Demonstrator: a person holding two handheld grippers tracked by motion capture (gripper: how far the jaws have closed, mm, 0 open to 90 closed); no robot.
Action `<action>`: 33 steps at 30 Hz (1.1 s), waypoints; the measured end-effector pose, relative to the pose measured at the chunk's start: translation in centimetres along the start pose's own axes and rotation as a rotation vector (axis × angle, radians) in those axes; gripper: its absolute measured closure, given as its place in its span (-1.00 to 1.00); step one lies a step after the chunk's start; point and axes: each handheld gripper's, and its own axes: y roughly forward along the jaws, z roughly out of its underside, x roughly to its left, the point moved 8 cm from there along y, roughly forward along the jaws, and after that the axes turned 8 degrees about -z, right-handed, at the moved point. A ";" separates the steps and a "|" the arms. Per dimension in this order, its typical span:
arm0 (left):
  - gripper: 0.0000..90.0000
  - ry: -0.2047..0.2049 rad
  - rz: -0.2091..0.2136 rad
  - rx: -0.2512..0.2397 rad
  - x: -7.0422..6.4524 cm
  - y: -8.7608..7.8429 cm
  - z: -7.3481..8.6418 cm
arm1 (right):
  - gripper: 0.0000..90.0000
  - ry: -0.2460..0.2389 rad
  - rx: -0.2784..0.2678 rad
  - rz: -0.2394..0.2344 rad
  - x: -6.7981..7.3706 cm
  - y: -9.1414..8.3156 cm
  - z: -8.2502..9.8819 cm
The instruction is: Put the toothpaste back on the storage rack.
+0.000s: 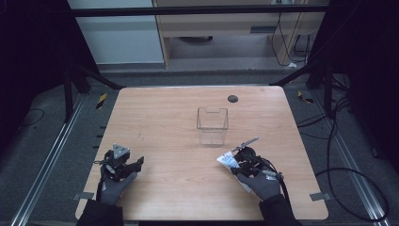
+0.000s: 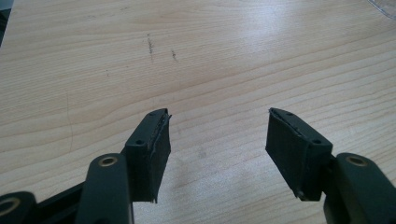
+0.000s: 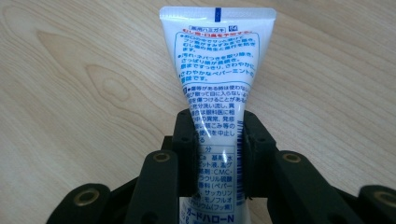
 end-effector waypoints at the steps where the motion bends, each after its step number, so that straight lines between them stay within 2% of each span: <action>1: -0.14 0.001 0.000 0.000 0.0 0.0 0.0 | 0.59 0.000 -0.008 -0.006 0.1 -0.2 -0.1; 8: -0.14 0.000 0.000 -0.001 0.0 0.0 0.0 | 0.60 0.001 -0.090 -0.043 0.4 -1.8 -0.9; 16: -0.14 0.000 -0.002 0.001 0.0 0.0 0.0 | 0.60 -0.026 -0.264 -0.068 1.0 -4.1 -2.7; 26: -0.14 -0.005 -0.002 0.000 0.0 0.0 0.0 | 0.61 -0.025 -0.441 -0.055 1.0 -6.9 -5.8; 31: -0.14 -0.007 -0.002 0.000 0.1 0.0 0.1 | 0.61 -0.023 -0.516 -0.061 1.2 -7.7 -7.7; 33: -0.14 -0.007 -0.002 -0.001 0.1 0.0 0.1 | 0.61 -0.030 -0.547 -0.047 1.2 -7.9 -8.6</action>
